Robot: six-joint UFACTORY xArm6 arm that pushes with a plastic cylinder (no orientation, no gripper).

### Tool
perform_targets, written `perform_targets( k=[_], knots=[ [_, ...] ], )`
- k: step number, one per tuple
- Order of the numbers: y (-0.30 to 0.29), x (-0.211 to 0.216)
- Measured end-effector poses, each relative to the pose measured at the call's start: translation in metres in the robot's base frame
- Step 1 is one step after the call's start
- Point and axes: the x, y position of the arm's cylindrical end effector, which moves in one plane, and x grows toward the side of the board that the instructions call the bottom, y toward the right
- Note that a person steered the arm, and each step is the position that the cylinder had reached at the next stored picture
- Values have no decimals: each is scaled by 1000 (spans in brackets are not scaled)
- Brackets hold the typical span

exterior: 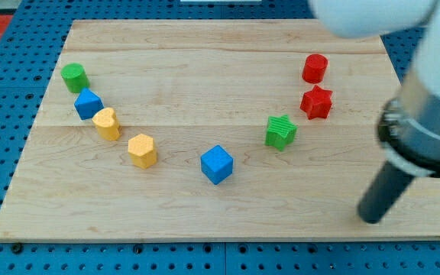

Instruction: Move the green star to the center of the board

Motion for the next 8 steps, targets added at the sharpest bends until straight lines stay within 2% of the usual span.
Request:
perform_targets(
  k=[1, 2, 3, 4, 5, 7, 8],
  knots=[
    [59, 0],
    [76, 0],
    [67, -12],
    [25, -66],
    [-47, -105],
    [-168, -116],
    [-135, -108]
  ],
)
